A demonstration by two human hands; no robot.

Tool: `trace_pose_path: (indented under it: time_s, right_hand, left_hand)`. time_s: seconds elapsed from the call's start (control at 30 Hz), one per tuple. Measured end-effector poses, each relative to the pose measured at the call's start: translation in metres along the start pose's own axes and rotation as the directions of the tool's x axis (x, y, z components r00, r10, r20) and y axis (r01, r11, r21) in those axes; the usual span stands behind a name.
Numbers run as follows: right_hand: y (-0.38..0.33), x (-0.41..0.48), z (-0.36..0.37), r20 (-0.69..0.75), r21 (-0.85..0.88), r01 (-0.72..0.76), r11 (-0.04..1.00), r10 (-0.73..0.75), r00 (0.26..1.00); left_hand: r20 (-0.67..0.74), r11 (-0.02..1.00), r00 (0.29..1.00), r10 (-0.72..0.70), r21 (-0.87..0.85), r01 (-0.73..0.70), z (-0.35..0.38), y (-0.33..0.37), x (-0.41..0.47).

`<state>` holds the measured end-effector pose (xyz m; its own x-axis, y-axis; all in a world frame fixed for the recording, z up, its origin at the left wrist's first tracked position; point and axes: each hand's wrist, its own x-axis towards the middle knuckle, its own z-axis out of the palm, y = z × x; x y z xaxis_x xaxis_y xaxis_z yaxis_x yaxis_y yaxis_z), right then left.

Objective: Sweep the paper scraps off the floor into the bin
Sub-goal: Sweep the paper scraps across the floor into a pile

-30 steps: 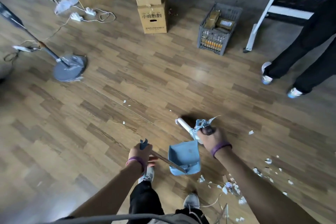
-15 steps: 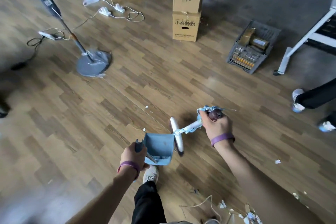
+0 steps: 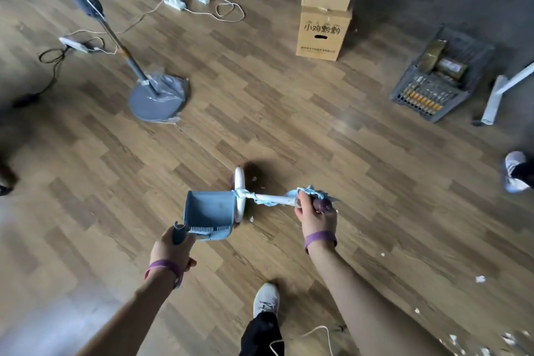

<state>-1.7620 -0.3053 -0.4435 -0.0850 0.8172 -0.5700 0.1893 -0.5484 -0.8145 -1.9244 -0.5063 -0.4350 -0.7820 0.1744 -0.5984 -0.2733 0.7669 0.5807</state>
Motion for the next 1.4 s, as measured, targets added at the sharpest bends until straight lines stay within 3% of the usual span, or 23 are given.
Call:
trace_pose_path:
  time_s: [0.1,0.37,0.57,0.77,1.03,1.17,1.4]
  right_hand:
    - [0.022,0.011,-0.007,0.022,-0.102,-0.07,0.992,0.073,0.997]
    - [0.046,0.022,-0.087,-0.027,-0.412,0.056,0.91,-0.074,0.997]
    - [0.062,0.013,-0.159,-0.131,-0.409,0.071,0.91,-0.136,0.982]
    - [0.071,0.0,-0.29,-0.338,-0.418,-0.05,0.907,-0.104,0.935]
    - [0.089,-0.034,-0.555,-0.574,-0.302,-0.225,0.926,0.011,0.819]
    - [0.112,-0.068,-0.681,-0.699,-0.179,-0.318,0.931,0.108,0.707]
    - [0.159,-0.124,-0.828,-0.851,-0.148,-0.358,0.922,0.065,0.52]
  left_hand:
    - [0.05,1.0,0.999,-0.014,0.016,0.014,0.014,0.004,0.019]
    - [0.076,0.997,0.997,0.004,0.079,-0.01,0.078,0.025,0.019]
    - [0.17,0.961,0.978,0.116,0.23,-0.154,0.147,0.047,-0.029]
    - [0.328,0.928,0.931,0.16,0.272,-0.255,0.256,0.049,-0.129]
    - [0.565,0.853,0.805,0.182,0.317,-0.415,0.442,0.016,-0.32]
    - [0.694,0.824,0.708,0.127,0.323,-0.465,0.54,-0.012,-0.42]
    - [0.807,0.774,0.588,0.044,0.345,-0.531,0.64,-0.062,-0.55]
